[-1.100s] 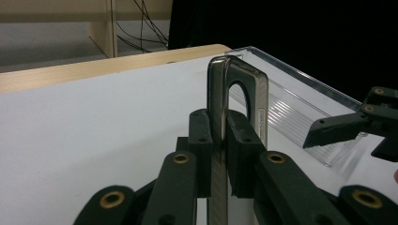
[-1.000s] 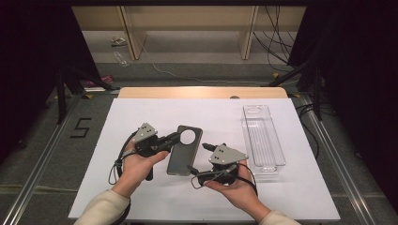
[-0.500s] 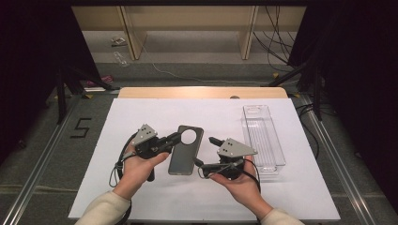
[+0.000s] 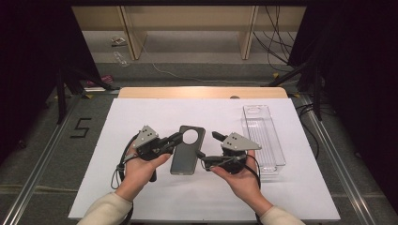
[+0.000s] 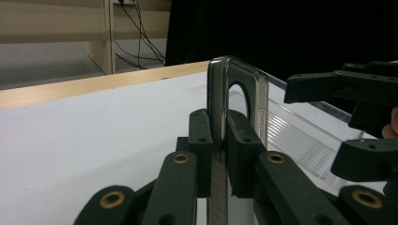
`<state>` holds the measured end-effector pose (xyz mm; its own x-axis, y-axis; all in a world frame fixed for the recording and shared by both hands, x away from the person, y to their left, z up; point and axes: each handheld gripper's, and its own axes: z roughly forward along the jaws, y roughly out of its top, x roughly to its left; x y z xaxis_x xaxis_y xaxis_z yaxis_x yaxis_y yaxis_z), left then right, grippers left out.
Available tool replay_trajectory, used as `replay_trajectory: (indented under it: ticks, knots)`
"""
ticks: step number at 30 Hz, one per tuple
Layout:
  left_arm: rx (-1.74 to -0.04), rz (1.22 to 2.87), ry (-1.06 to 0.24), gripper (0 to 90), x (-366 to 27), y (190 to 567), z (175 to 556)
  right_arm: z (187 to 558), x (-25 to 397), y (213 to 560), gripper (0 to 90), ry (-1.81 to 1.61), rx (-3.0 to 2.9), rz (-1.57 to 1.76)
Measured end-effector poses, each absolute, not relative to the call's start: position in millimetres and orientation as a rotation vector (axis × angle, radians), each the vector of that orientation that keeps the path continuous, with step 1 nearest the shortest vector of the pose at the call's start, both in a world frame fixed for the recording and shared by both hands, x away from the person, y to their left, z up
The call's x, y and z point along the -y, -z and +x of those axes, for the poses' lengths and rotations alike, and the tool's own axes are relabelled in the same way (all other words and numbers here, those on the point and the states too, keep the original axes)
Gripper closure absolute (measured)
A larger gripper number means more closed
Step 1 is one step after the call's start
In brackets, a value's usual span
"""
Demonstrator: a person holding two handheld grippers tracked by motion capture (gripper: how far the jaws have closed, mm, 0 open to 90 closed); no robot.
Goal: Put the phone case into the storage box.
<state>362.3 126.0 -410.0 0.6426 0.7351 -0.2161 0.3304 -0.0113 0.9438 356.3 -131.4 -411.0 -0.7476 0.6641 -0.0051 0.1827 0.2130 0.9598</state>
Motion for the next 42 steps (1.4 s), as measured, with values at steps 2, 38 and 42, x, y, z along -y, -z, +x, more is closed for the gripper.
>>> replay_trajectory:
  ticks: [2, 38, 42]
  knots:
    - [-0.898, 1.602, -0.402, 81.4, -125.5, 409.8, 362.1, 357.7, 131.7, 410.7, 18.4, -1.546, -2.068, 0.780]
    - [-0.873, 1.591, -0.403, 81.4, -116.6, 411.9, 358.9, 382.3, 144.4, 415.1, 30.8, -1.559, -2.000, 0.952]
    - [-0.872, 1.591, -0.404, 81.4, -116.3, 411.9, 358.9, 382.5, 144.0, 415.6, 35.8, -1.559, -1.994, 0.958]
